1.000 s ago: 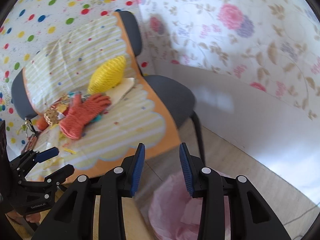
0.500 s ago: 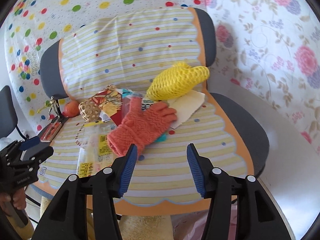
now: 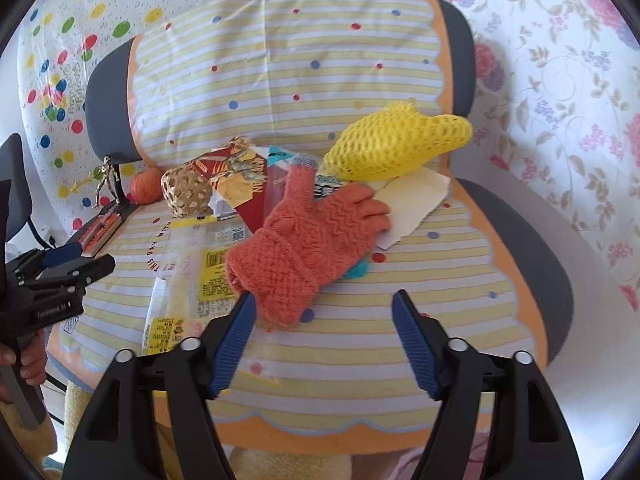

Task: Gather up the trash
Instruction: 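Move both tools back over the chair of trash, then grasp the orange knitted glove with the right tool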

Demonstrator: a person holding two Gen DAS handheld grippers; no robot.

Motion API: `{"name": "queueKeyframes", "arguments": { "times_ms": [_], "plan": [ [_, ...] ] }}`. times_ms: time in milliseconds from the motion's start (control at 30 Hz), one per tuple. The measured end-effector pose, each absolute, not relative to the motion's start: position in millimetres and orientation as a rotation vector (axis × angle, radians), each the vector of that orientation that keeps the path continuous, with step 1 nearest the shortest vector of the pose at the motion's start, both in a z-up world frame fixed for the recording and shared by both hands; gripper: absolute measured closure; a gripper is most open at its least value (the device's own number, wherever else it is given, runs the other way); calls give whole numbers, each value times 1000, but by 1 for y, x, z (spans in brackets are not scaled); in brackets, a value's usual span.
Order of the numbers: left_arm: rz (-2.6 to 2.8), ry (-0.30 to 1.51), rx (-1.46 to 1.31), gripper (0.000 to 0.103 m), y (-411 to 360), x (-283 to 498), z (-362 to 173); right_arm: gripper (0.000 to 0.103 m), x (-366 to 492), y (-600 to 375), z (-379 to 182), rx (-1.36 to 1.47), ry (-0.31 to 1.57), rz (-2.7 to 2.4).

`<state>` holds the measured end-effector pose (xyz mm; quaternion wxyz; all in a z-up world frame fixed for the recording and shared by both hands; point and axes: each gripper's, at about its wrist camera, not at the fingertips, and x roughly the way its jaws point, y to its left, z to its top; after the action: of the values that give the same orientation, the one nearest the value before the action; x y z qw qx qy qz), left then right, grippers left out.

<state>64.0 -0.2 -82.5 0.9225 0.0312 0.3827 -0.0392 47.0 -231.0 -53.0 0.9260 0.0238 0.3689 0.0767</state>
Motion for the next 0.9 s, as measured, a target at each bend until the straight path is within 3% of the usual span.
{"name": "queueKeyframes", "arguments": {
  "times_ms": [133,400,467,567,667,700,733,900],
  "plan": [
    [-78,801,67,22,2,66,-90,18,73,-212,-62,66,786,207],
    [-93,810,42,21,4,66,-93,18,118,-187,-83,21,832,156],
    [-110,806,42,21,2,64,-93,23,115,-189,-84,13,839,146],
    [-128,802,39,21,0,61,-93,43,103,-196,-82,-10,839,156],
    [-144,802,35,21,-3,61,-93,65,94,-207,-78,0,824,179],
    [-148,803,34,21,-4,60,-93,82,92,-212,-75,21,812,191],
    [-152,803,34,21,-5,59,-93,87,89,-216,-73,43,797,194],
    [-152,794,46,21,-7,53,-87,90,77,-236,-44,117,661,166]
  ]
}}
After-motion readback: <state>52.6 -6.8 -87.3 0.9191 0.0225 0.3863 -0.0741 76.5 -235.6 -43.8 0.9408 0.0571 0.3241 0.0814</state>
